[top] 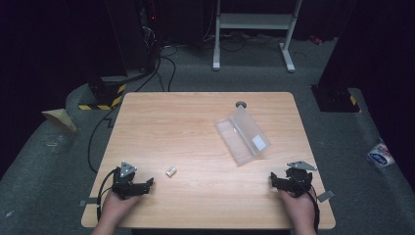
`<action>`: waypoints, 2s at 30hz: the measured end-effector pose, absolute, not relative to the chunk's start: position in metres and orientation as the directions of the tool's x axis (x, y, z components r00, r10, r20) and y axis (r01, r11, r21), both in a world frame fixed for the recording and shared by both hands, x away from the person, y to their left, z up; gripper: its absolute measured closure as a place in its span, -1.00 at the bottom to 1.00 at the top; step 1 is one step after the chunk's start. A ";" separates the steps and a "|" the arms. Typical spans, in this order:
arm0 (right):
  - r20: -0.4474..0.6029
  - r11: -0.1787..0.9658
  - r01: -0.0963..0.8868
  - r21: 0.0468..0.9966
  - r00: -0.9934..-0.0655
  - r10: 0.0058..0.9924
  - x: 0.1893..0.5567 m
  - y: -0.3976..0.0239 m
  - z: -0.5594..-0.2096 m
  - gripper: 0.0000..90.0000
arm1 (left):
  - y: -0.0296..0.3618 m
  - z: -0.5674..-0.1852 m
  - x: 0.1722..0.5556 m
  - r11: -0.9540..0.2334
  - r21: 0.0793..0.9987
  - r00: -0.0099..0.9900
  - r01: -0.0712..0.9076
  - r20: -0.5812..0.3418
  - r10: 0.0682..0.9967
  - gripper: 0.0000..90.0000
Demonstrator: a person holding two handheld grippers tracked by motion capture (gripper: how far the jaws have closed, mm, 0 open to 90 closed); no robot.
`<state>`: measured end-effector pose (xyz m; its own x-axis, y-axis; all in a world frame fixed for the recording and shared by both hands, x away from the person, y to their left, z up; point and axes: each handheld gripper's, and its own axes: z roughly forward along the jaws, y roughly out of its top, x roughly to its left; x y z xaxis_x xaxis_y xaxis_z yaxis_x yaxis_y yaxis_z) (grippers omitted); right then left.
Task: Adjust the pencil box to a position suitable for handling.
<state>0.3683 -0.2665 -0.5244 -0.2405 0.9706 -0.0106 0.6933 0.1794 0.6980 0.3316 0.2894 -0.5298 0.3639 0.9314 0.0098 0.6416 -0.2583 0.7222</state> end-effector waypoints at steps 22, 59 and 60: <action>-0.011 0.187 0.691 0.698 -0.251 0.968 0.369 -0.268 -0.524 -0.82 | 0.289 -0.530 0.329 -0.225 0.729 0.327 0.646 0.002 0.945 -0.75; -0.052 0.253 0.614 0.747 -0.325 0.944 0.357 -0.256 -0.515 -0.70 | 0.287 -0.530 0.329 -0.228 0.729 0.329 0.645 0.004 0.944 -0.74; -0.045 0.247 0.614 0.750 -0.325 0.945 0.357 -0.254 -0.515 -0.70 | 0.287 -0.530 0.329 -0.228 0.729 0.329 0.645 0.004 0.944 -0.74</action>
